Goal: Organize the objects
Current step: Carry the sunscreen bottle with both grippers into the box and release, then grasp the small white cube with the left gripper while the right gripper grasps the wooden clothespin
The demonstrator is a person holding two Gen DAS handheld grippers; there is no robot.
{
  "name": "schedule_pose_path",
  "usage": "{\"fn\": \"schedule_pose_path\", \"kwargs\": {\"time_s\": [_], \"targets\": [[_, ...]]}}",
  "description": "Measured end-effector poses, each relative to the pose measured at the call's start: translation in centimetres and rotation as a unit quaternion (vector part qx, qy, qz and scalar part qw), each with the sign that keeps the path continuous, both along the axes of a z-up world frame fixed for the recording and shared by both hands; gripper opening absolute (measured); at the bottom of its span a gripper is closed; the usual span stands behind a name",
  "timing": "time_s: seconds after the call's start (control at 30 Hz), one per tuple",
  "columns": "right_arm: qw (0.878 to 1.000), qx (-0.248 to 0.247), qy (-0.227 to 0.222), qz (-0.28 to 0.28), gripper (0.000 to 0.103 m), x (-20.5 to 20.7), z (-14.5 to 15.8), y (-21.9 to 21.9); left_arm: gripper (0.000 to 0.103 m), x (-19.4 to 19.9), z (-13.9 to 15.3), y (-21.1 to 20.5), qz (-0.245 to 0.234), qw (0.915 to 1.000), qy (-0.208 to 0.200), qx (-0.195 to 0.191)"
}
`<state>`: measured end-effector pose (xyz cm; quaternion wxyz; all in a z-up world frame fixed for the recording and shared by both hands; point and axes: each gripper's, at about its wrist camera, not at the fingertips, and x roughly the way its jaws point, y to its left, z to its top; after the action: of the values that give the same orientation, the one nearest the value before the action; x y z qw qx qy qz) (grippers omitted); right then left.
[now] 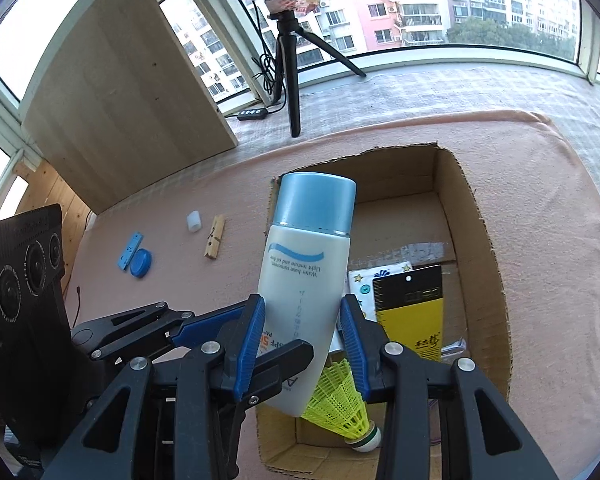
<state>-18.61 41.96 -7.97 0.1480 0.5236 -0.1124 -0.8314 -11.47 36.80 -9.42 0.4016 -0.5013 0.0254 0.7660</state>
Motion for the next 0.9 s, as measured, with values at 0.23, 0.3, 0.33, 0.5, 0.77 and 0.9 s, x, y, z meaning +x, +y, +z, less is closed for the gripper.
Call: {"fn": "schedule_pose_path", "kwargs": {"time_s": [0.23, 0.3, 0.33, 0.5, 0.77, 0.9], "targets": [[1.0, 0.011, -0.001, -0.001, 0.038, -0.2, 0.0, 0.5, 0.045, 0.4, 0.3, -0.5, 0.006, 0.9999, 0.01, -0.009], [1.0, 0.008, -0.002, -0.005, 0.038, -0.1, 0.0, 0.8, 0.045, 0.4, 0.5, -1.0, 0.01, 0.9999, 0.011, -0.007], [1.0, 0.007, -0.001, -0.008, 0.038, 0.0, 0.0, 0.9, 0.045, 0.4, 0.6, -1.3, 0.012, 0.9998, 0.011, -0.007], [1.0, -0.001, 0.002, -0.014, 0.038, 0.6, 0.4, 1.0, 0.045, 0.3, 0.8, -3.4, 0.024, 0.9996, 0.012, -0.008], [1.0, 0.005, 0.02, -0.014, 0.038, 2.2, 1.4, -1.0, 0.045, 0.3, 1.7, -9.1, 0.065, 0.9975, 0.023, -0.013], [0.999, 0.007, 0.031, -0.012, 0.038, 2.9, 1.8, -2.8, 0.045, -0.3, 1.8, -13.6, 0.095, 0.995, 0.025, -0.02]]}}
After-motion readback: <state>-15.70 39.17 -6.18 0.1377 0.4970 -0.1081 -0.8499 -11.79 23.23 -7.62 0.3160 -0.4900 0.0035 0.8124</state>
